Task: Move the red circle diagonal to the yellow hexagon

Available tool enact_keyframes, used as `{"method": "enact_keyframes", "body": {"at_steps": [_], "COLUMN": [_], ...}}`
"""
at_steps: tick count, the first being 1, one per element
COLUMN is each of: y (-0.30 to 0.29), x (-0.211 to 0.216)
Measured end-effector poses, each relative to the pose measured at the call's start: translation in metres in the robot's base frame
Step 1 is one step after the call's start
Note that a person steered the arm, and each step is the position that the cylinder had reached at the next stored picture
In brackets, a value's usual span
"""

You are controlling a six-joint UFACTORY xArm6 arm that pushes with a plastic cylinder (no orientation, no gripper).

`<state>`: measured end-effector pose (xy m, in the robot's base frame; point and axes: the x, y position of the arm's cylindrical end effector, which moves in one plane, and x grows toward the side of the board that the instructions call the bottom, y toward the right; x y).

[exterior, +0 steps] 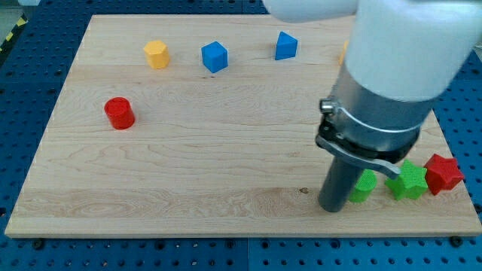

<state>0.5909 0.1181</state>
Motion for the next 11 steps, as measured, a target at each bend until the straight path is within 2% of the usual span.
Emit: {"method": "enact_keyframes", "body": {"at_steps": [2,3,4,6,7,8,9,10,11], "y": [0.031,0.017,-0.053,-0.274,-0.367,-0.403,-0.401,-0.340,-0.226], "x": [-0.002,-0.001,0.001,0.001,-0.023,-0.077,-0.127,-0.137,-0.137]}}
